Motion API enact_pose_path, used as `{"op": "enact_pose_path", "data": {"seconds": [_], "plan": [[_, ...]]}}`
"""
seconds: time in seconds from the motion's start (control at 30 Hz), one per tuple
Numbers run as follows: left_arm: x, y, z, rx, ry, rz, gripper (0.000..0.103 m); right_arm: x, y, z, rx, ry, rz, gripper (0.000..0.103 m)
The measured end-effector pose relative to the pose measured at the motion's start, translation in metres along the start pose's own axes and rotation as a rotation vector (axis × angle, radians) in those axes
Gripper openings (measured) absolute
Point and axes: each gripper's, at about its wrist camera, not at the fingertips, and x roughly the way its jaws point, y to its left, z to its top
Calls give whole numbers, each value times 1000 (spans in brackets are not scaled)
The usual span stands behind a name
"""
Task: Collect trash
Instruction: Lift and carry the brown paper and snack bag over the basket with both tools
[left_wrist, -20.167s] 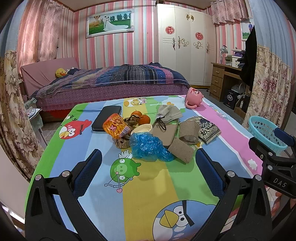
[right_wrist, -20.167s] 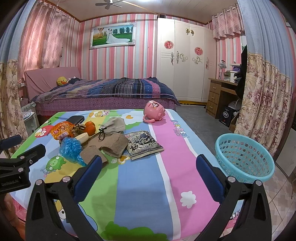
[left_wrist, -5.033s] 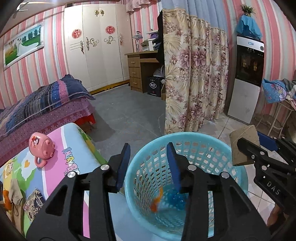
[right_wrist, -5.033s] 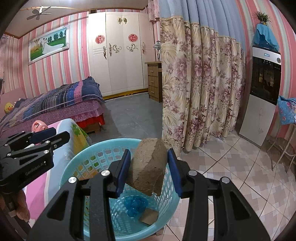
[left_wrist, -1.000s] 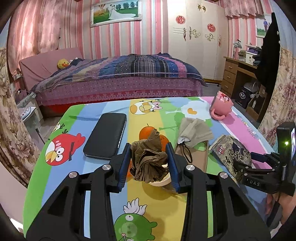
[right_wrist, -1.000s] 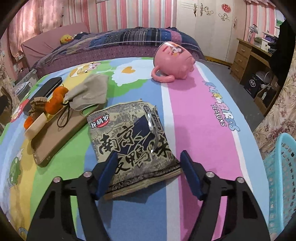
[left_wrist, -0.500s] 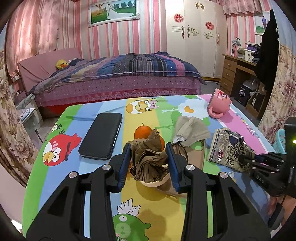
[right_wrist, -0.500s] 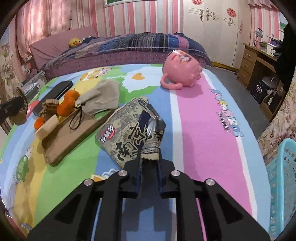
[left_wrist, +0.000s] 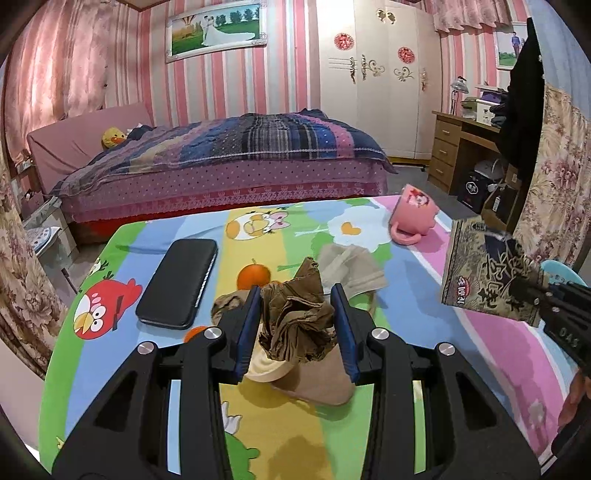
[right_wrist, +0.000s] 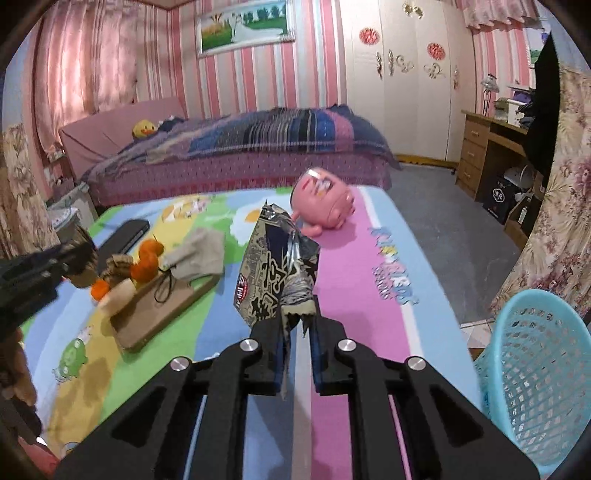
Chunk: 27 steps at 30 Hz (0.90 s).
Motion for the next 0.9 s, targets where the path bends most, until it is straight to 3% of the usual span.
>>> {"op": "enact_pose_path", "data": {"seconds": [0.43,0.9], "plan": [[-11,-45,6,14,-18,-41,37,-23,-18,-2,57,-38,14,10],[-6,-62,3,25,5,-54,37,-36,-41,-9,93,-24,6,9]]}}
